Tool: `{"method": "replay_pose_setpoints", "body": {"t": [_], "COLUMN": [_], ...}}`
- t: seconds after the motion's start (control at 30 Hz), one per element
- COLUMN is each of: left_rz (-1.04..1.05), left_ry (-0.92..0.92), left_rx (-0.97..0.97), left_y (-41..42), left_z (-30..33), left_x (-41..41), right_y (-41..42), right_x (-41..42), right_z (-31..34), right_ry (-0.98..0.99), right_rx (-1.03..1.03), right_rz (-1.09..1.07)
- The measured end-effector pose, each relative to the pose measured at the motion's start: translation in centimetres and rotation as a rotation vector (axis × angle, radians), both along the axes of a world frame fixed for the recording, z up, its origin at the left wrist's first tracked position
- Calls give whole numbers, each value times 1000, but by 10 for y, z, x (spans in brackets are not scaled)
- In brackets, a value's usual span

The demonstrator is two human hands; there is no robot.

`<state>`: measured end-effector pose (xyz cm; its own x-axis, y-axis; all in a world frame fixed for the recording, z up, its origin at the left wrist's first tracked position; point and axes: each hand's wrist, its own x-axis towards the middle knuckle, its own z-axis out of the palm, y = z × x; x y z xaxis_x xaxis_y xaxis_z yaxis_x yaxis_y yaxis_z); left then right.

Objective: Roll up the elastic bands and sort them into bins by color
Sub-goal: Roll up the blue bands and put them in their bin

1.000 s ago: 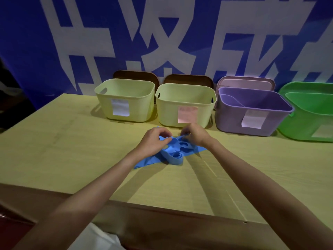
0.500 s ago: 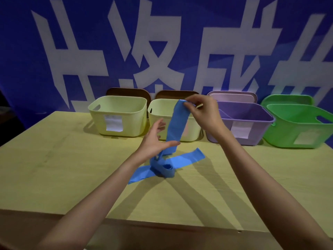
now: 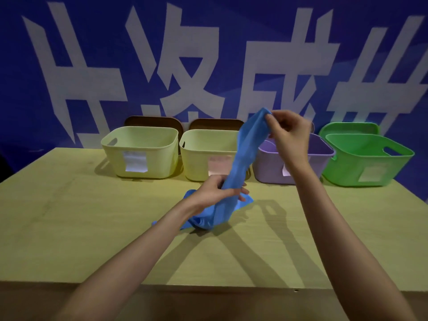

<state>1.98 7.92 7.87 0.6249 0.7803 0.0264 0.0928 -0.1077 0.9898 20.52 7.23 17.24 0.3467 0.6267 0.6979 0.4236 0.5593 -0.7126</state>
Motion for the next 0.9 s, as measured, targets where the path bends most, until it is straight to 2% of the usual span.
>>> {"method": "replay_pose_setpoints", "body": {"t": [0.17, 0.33, 0.6, 0.73, 0.9], "left_rz": [-191, -270, -65, -52, -82], "left_ry": [16, 69, 154, 173, 147], "left_rx": [-245, -338, -410, -423, -479], "left_y": [-19, -37, -45, -48, -57], "left_z": [-15, -31, -44, -48, -56], "left_x": [7, 1, -12, -16, -17], "right_y": [0, -1, -4, -9, -7], "right_x": [50, 89, 111, 106, 105], "right_z": [-26, -71, -138, -154, -163], "right_ry": [184, 149, 271, 341, 332], "right_rx": [-89, -318, -543, -587, -596], "right_rz": [-176, -257, -241, -257, -261]}}
